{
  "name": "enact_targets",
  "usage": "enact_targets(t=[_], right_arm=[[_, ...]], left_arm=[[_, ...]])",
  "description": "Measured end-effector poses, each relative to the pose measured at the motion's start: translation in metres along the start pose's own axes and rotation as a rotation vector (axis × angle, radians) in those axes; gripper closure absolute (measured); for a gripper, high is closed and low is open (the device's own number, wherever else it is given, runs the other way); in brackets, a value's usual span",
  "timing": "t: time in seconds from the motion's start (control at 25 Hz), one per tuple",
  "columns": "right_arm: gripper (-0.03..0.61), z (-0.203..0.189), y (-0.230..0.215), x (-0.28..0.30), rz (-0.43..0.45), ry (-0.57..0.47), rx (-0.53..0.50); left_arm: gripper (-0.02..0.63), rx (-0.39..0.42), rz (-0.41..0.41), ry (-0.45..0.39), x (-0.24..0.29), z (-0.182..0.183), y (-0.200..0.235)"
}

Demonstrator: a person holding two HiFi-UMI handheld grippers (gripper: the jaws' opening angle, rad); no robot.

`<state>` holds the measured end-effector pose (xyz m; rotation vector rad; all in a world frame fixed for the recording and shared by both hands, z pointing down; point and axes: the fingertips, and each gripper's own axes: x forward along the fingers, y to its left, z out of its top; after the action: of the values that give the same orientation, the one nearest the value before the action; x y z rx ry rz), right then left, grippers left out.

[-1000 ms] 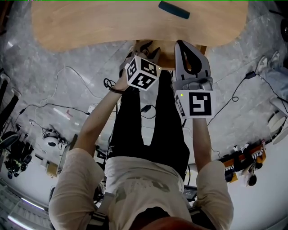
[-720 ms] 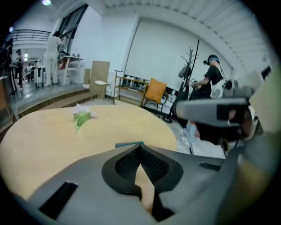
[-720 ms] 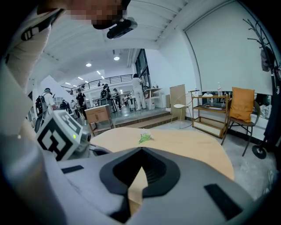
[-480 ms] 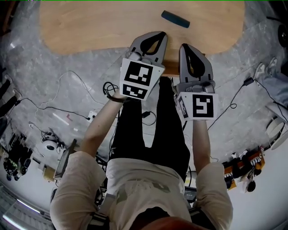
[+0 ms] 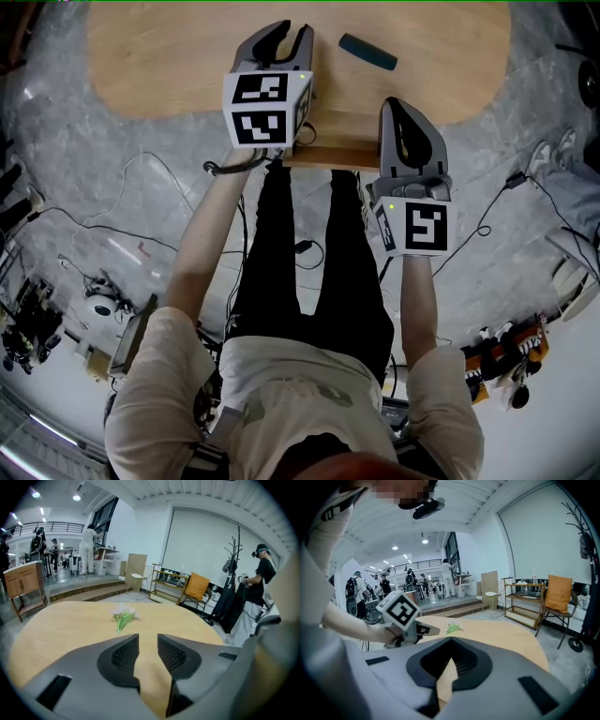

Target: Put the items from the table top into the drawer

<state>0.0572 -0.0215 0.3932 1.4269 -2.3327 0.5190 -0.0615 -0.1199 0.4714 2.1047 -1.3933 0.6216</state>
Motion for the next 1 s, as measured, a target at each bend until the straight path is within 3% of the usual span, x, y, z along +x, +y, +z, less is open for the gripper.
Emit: enact_targets(t=[0.04,0.2,0.36,0.76,1.0], right_arm=[[0.577,-0.001,-0.002,0.001,-0.002,0.002,0.000],[0.577,-0.006,-0.007,0.001,-0.010,0.017,0.013],[0.577,-0.009,-0.012,-0.003,-0.011,0.038,0.026],[0.577,-0.010,-0.011,0.013,-0.012,0.061,0.041],[0.577,-0.013,-0.007,0.019,0.000,0.068,0.037]], left_arm=[[0.493,0.006,0.021,0.017,0.017,0.004,0.016],[0.434,0.075,0.086,0.162,0.078,-0.005,0.064],[0.432,0.147,0.148,0.277,0.110,-0.013,0.098],[0.434,0.240,0.194,0.354,0.157,0.009,0.127],[0.523,0.277,0.127,0.369,0.162,0.004,0.116]])
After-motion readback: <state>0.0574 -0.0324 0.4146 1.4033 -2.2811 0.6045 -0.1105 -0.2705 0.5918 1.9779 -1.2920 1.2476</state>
